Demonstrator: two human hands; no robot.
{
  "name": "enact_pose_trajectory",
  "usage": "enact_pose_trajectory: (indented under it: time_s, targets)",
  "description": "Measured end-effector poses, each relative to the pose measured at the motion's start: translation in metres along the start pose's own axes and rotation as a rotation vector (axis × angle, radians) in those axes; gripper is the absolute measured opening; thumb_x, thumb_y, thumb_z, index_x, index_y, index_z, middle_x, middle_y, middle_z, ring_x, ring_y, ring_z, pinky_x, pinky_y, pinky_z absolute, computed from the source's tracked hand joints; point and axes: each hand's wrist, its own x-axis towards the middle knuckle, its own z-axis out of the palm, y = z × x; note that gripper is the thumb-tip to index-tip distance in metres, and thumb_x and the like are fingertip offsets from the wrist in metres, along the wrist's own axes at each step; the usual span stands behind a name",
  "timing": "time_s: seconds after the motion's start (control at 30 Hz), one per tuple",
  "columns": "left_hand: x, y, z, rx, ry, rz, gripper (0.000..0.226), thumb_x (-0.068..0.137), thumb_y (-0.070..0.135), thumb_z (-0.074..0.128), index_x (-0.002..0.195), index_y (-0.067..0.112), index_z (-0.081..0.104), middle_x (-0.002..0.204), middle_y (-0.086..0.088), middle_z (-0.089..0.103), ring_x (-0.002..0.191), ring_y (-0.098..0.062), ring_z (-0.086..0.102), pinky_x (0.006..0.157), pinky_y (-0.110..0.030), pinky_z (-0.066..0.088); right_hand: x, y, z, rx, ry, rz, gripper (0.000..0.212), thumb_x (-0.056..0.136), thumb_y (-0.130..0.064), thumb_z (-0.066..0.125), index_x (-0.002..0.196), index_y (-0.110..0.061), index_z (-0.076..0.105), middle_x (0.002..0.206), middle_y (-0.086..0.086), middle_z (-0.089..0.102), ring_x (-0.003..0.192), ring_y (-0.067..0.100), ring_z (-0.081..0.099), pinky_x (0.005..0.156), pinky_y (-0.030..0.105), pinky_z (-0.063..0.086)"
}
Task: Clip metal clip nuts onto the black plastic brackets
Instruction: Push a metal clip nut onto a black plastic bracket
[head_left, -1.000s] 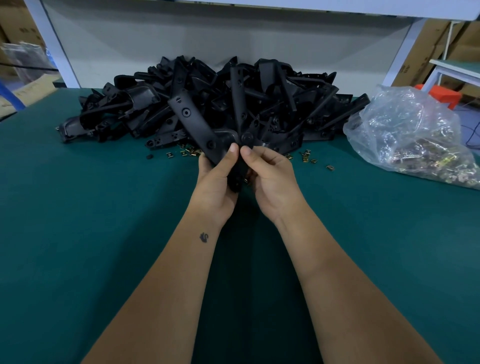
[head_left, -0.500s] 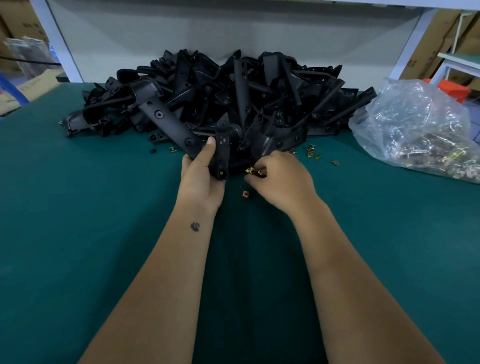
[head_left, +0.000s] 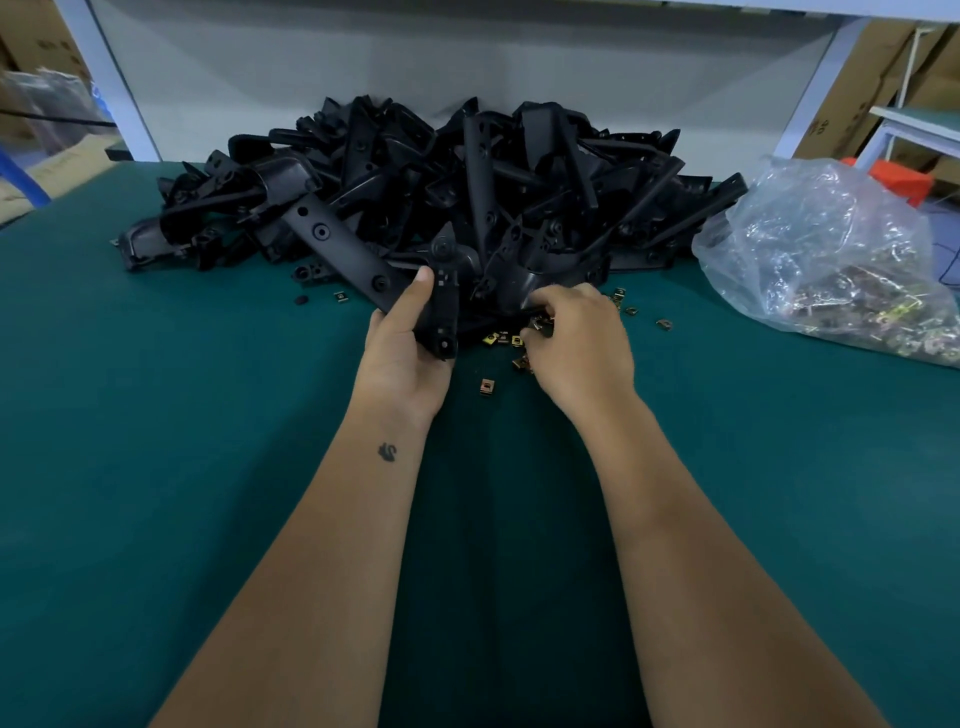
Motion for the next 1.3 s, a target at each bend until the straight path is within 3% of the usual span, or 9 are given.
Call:
enact_pose_trajectory:
  time_s: [0.07, 0.13, 0.23, 0.43, 0.57, 0.73, 1.03, 1.13, 1.3]
  targets:
    - [0.001, 0.000, -0.001, -0.011, -0.001, -0.003, 0.056, 0.091, 0.016, 0.071, 0.142, 0.007, 0.049, 0.113, -0.006, 0.071, 0.089, -0.014, 0.073, 0.064, -0.024, 0.056, 0.000, -0.003, -0.009, 0.030, -0.066, -0.025, 0.008, 0.086, -0.032, 0.069, 0.090, -0.026, 0.073, 0.094, -0.009, 0.065, 0.090, 0.011, 0.060, 0.067, 0.031, 0.051]
    - [0.002, 0.000, -0.001, -0.013, -0.005, -0.003, 0.054, 0.091, 0.015, 0.071, 0.141, 0.007, 0.050, 0.112, -0.006, 0.072, 0.090, -0.014, 0.073, 0.065, -0.025, 0.057, 0.000, -0.009, -0.015, -0.009, -0.269, -0.071, 0.020, 0.076, -0.044, 0.074, 0.072, -0.025, 0.071, 0.075, -0.009, 0.068, 0.073, 0.008, 0.062, 0.063, 0.033, 0.054]
    - [0.002, -0.001, 0.000, -0.010, -0.002, -0.008, 0.052, 0.091, 0.015, 0.071, 0.139, 0.008, 0.052, 0.108, -0.003, 0.075, 0.091, -0.012, 0.074, 0.066, -0.024, 0.057, -0.003, -0.014, -0.012, -0.156, -0.462, -0.133, 0.027, 0.074, -0.043, 0.079, 0.072, -0.017, 0.072, 0.073, -0.001, 0.068, 0.071, 0.014, 0.062, 0.067, 0.038, 0.056]
    - [0.000, -0.001, 0.001, -0.001, -0.002, -0.017, 0.054, 0.090, 0.016, 0.071, 0.140, 0.006, 0.051, 0.116, -0.007, 0.072, 0.095, -0.016, 0.072, 0.065, -0.025, 0.057, -0.003, -0.009, -0.006, 0.118, -0.385, -0.101, 0.020, 0.080, -0.015, 0.074, 0.071, -0.024, 0.059, 0.073, -0.011, 0.059, 0.066, 0.005, 0.055, 0.057, 0.023, 0.043]
    - [-0.003, -0.002, 0.002, 0.001, -0.016, -0.016, 0.053, 0.092, 0.016, 0.069, 0.140, 0.004, 0.051, 0.116, -0.009, 0.070, 0.096, -0.018, 0.071, 0.065, -0.025, 0.057, -0.005, -0.016, -0.002, 0.569, -0.224, 0.010, 0.020, 0.079, -0.003, 0.072, 0.073, -0.019, 0.061, 0.065, -0.008, 0.060, 0.054, -0.003, 0.051, 0.053, 0.014, 0.042]
    - [-0.008, -0.001, 0.003, -0.032, -0.102, -0.028, 0.027, 0.096, 0.017, 0.063, 0.120, 0.006, 0.060, 0.108, -0.009, 0.072, 0.090, -0.018, 0.073, 0.068, -0.026, 0.057, -0.004, -0.021, -0.002, 1.061, -0.246, 0.108, 0.023, 0.085, 0.005, 0.068, 0.095, -0.015, 0.071, 0.074, -0.004, 0.069, 0.068, 0.005, 0.062, 0.064, 0.018, 0.050]
    - [-0.011, -0.004, 0.005, 0.012, -0.175, -0.036, 0.011, 0.097, 0.016, 0.060, 0.099, 0.007, 0.065, 0.090, -0.006, 0.075, 0.078, -0.014, 0.073, 0.064, -0.022, 0.055, -0.004, -0.021, 0.002, 1.191, -0.157, 0.163, 0.017, 0.090, 0.003, 0.062, 0.089, -0.011, 0.072, 0.082, 0.004, 0.069, 0.077, 0.014, 0.063, 0.074, 0.027, 0.051]
    - [-0.010, -0.005, 0.005, 0.021, -0.171, -0.045, 0.017, 0.096, 0.016, 0.062, 0.110, 0.006, 0.062, 0.093, -0.005, 0.075, 0.079, -0.013, 0.073, 0.065, -0.022, 0.055, -0.004, -0.022, 0.002, 1.214, -0.133, 0.145, 0.017, 0.087, 0.004, 0.065, 0.089, -0.012, 0.069, 0.079, 0.001, 0.068, 0.077, 0.013, 0.063, 0.074, 0.026, 0.052]
    - [-0.009, -0.007, 0.006, 0.038, -0.130, -0.065, 0.055, 0.091, 0.018, 0.066, 0.140, 0.000, 0.049, 0.109, -0.009, 0.070, 0.087, -0.015, 0.071, 0.069, -0.024, 0.056, -0.004, -0.020, -0.001, 1.263, -0.161, 0.197, 0.015, 0.085, 0.006, 0.067, 0.088, -0.009, 0.069, 0.073, 0.000, 0.069, 0.070, 0.012, 0.065, 0.067, 0.024, 0.053]
